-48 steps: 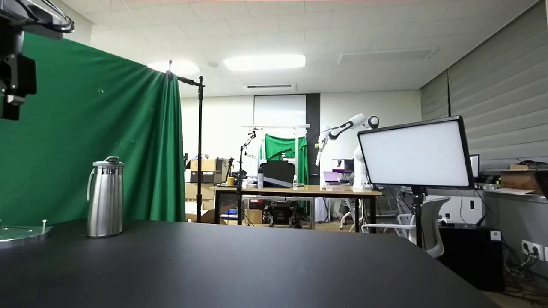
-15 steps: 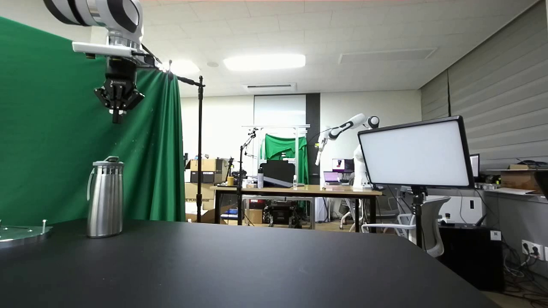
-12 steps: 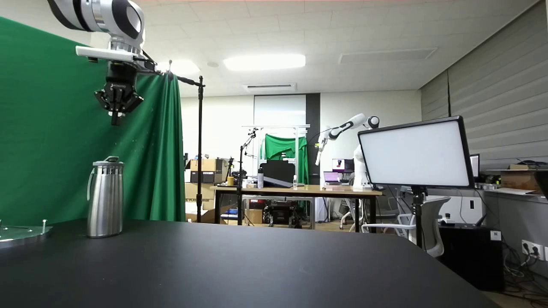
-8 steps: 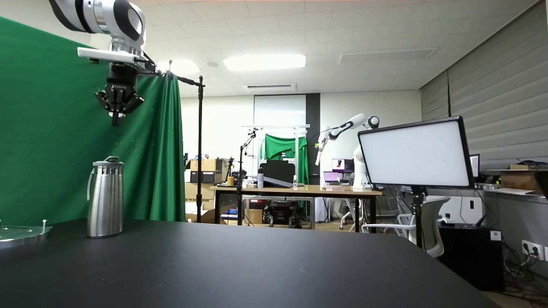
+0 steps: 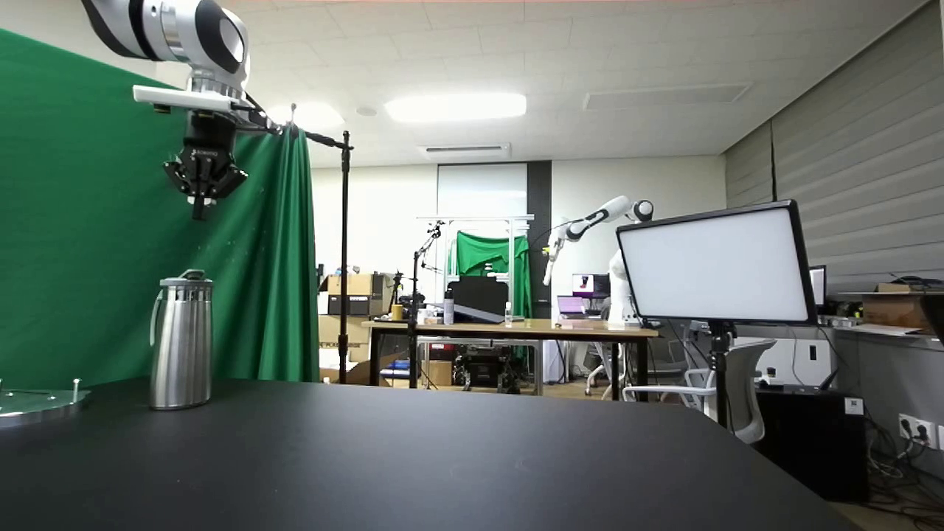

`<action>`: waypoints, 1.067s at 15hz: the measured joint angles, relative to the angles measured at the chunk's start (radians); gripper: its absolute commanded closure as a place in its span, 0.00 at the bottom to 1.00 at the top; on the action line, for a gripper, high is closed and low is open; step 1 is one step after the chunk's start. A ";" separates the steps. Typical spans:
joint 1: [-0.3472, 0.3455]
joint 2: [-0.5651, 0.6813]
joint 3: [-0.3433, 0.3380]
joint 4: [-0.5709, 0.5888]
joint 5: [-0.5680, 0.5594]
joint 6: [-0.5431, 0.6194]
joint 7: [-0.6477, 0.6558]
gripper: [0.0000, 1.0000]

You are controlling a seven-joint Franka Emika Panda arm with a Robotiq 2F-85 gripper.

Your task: Close the top opening of the silver jar

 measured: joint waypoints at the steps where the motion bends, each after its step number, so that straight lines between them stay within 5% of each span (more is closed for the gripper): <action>1: 0.006 0.013 0.000 0.009 -0.011 0.002 0.000 1.00; 16: 0.099 0.263 -0.001 0.266 -0.106 0.038 -0.002 1.00</action>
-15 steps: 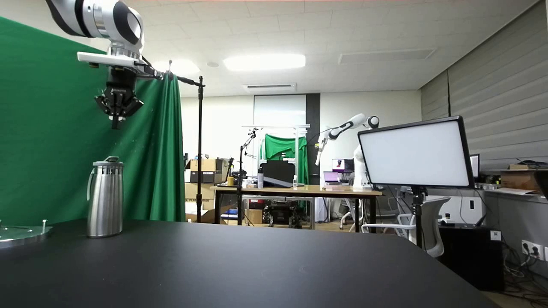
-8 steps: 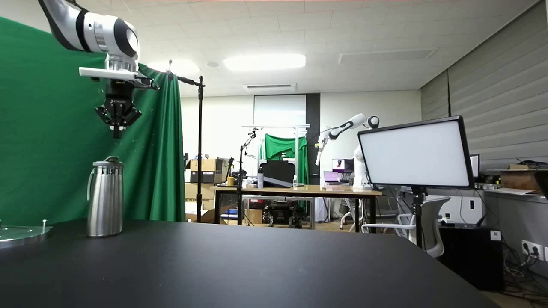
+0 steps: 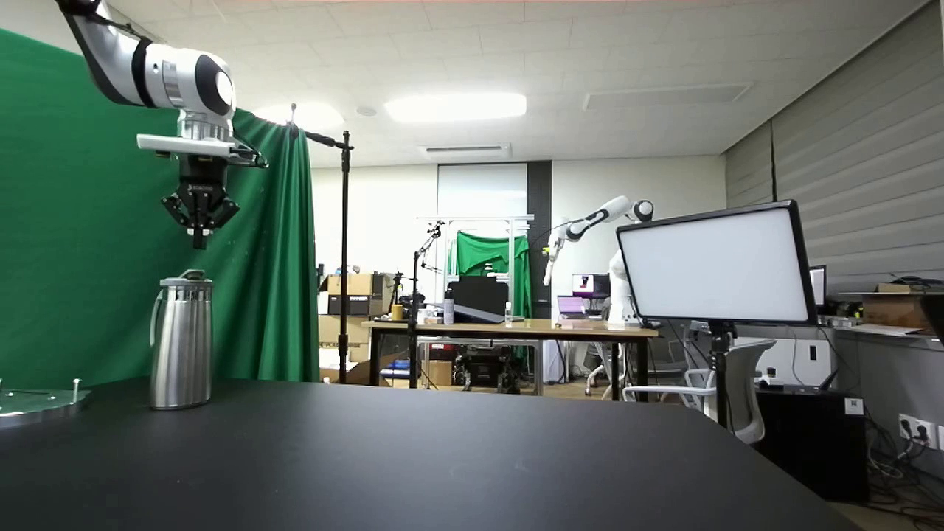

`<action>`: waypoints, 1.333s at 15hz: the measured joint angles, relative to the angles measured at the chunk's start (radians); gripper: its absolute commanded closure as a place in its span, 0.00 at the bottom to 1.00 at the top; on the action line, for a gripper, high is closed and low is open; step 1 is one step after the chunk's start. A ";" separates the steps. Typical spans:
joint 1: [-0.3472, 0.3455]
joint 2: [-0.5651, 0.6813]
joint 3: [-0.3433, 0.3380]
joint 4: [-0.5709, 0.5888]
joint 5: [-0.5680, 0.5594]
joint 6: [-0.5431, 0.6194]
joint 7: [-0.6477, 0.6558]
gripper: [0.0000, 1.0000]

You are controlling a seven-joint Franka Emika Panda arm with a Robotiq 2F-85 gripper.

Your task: Close the top opening of the silver jar

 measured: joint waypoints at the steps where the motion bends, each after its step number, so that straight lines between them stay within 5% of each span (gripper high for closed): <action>1: 0.001 0.012 0.000 0.010 0.000 0.000 -0.001 1.00; 20: 0.004 0.138 -0.009 0.098 0.003 -0.022 -0.012 1.00</action>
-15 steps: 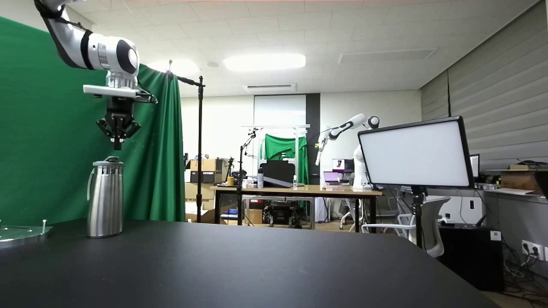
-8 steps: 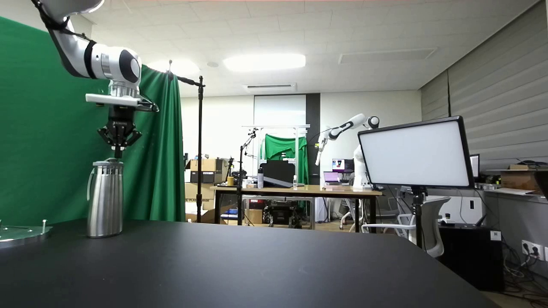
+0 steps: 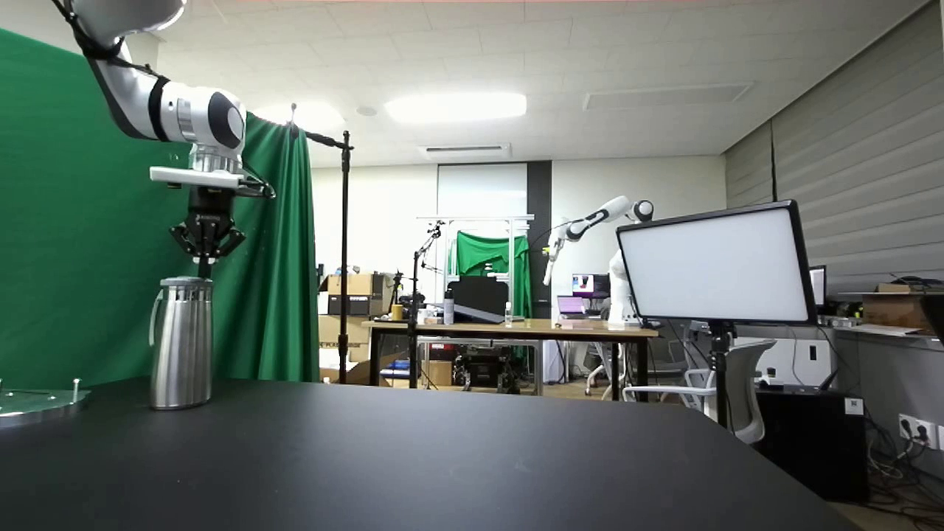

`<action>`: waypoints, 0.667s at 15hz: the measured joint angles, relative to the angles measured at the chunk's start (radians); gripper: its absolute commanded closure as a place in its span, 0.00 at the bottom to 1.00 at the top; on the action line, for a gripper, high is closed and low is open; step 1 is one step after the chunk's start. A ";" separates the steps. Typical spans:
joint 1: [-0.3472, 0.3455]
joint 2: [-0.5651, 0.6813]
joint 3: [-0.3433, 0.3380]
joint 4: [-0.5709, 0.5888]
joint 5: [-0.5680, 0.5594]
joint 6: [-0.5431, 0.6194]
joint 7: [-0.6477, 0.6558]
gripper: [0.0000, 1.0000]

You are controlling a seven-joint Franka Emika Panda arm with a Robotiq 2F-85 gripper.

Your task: Close the top opening of the silver jar

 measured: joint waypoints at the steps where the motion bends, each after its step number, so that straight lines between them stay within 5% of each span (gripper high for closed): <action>1: 0.001 0.000 0.000 0.001 0.000 0.000 0.000 1.00; 4: 0.005 -0.002 0.000 0.018 0.003 0.000 0.000 1.00; 5: 0.007 -0.007 0.001 0.026 0.004 0.000 0.000 0.74; 10: 0.005 -0.077 0.001 0.016 0.006 -0.009 0.002 0.48</action>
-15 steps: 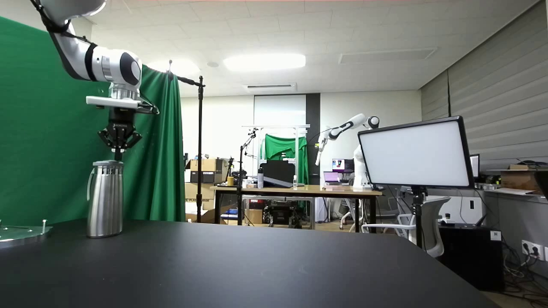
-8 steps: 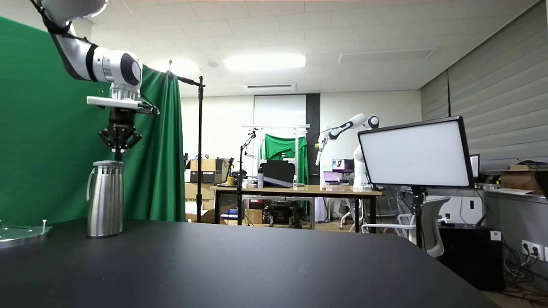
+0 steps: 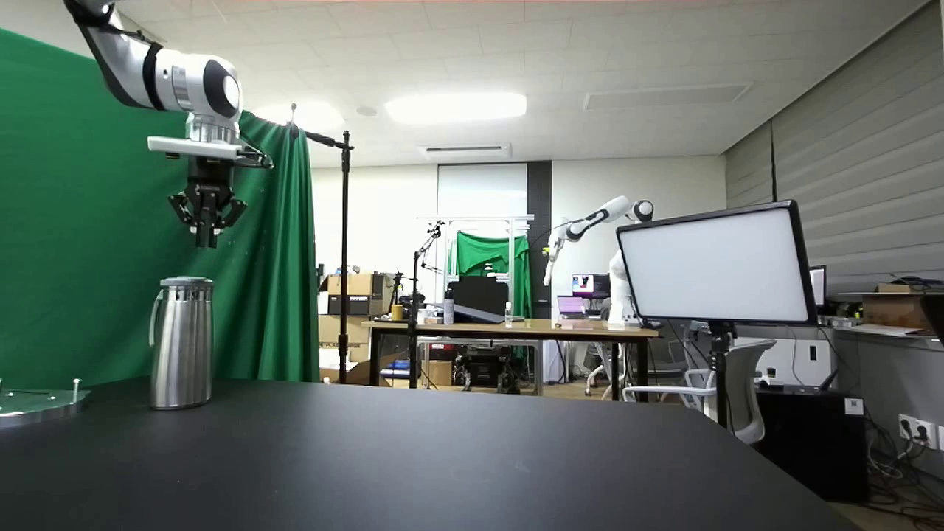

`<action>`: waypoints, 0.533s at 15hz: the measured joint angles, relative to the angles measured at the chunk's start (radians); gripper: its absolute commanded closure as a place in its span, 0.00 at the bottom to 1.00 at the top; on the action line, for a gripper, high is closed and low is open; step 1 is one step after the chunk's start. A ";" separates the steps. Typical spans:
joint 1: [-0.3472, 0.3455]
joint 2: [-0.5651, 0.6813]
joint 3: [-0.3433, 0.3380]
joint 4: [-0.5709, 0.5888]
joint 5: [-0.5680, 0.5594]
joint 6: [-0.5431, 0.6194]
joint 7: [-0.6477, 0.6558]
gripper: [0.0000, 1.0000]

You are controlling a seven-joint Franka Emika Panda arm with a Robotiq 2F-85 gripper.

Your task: Close the top opening of the silver jar

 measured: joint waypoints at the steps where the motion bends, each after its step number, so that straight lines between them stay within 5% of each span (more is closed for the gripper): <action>1: -0.002 -0.015 0.000 -0.008 0.003 -0.008 0.001 0.40; 8: -0.034 -0.145 -0.001 -0.147 0.049 -0.028 0.001 0.00</action>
